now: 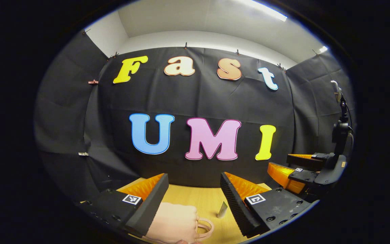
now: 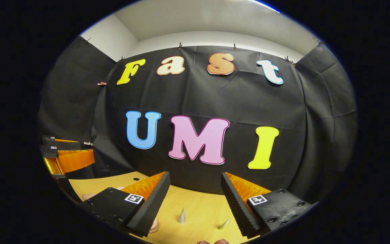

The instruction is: First open the suitcase, pack the skin care products into it, and then close the suitcase.

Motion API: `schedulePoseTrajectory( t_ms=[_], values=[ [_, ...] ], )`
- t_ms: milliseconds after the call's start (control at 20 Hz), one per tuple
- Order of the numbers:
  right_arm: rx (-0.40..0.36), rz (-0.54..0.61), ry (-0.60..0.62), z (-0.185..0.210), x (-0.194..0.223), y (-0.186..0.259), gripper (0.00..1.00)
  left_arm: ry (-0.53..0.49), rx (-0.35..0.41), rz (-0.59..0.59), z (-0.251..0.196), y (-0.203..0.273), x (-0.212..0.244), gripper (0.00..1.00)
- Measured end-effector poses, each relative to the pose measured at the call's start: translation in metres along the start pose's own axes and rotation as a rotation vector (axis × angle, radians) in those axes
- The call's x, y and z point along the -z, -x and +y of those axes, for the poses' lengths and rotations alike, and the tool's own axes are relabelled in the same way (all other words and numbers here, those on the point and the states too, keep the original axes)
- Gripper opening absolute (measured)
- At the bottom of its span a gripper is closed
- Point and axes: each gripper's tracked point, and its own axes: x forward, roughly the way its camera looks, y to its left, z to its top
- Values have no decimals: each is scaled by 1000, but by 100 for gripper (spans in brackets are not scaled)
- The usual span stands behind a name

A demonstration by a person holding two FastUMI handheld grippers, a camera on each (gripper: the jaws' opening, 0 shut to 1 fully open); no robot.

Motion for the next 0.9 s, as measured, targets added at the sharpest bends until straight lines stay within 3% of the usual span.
schedulePoseTrajectory(
  t_ms=[300, 450, 600, 900],
  values=[
    [17, 17, 17, 5, 3, -4, 94, 14, 20, 63, 13, -7, 16, 96],
    [48, 37, 31, 4, 9, -6, 96, 27, 66, 129, 15, -10, 36, 96],
    [103, 65, 34, 1, 16, 1, 96, 0, 172, 305, 6, -12, 87, 96],
    [209, 96, 56, -27, 22, 29, 94, -21, 295, 601, -12, -13, 189, 97]
  ],
)
